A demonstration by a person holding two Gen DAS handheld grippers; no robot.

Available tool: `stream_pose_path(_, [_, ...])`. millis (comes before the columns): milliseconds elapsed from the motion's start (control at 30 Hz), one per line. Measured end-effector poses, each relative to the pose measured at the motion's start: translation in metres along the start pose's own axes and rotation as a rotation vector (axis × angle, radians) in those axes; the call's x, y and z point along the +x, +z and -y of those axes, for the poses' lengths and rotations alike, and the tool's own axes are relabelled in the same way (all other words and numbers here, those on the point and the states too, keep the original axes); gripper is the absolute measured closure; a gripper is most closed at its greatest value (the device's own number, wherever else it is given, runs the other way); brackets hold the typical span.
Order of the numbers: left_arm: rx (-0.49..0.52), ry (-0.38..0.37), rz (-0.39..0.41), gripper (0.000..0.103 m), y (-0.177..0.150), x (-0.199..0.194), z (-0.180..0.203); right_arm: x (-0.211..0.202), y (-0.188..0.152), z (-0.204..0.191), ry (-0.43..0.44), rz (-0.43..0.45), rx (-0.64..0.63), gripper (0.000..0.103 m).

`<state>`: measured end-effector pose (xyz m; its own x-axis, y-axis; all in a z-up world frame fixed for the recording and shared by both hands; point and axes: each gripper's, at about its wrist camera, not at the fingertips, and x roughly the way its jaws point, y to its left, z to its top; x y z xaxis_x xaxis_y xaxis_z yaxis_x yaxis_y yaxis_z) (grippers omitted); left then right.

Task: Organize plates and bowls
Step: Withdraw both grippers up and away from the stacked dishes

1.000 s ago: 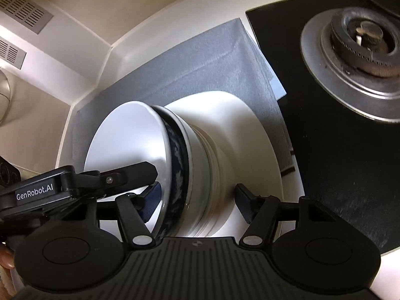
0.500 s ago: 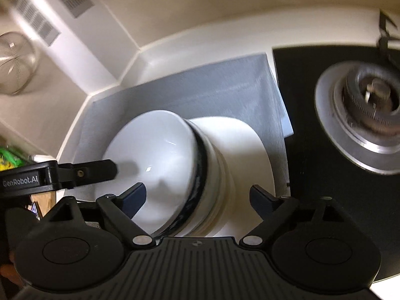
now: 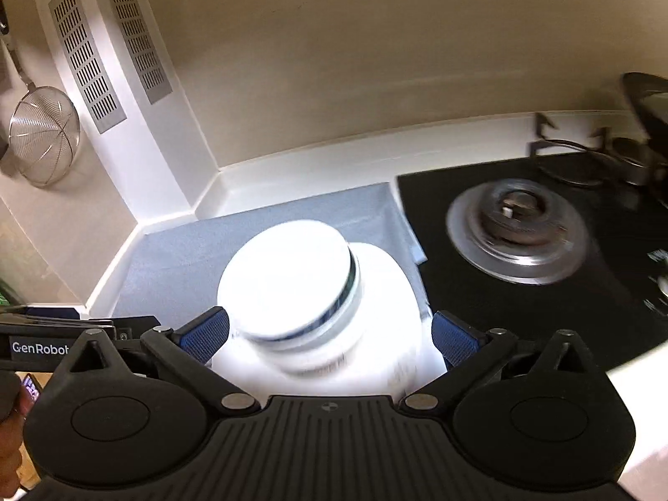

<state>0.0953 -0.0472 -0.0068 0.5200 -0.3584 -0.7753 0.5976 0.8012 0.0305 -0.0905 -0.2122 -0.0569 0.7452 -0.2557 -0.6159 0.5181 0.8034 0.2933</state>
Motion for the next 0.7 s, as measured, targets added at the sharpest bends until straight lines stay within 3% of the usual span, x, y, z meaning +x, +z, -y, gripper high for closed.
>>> stream_pose_path(200, [0.032,-0.017,-0.009,0.0,-0.032,-0.029,0.008,-0.043,-0.037,-0.011,-0.052,-0.012,0.005,0.0])
stream_pose_path(300, [-0.003,-0.023,-0.017,0.0,-0.043,-0.039,0.007,-0.055,-0.047,-0.012,-0.063,-0.023,0.003,0.0])
stream_pose_path(500, [-0.15,0.014,-0.107,0.0,-0.052,-0.038,-0.004,-0.058,-0.046,-0.014,-0.04,-0.027,-0.034,0.0])
stream_pose_path(700, [-0.161,0.098,-0.064,0.0,-0.053,-0.043,0.012,-0.066,-0.04,-0.009,-0.013,-0.018,-0.101,0.0])
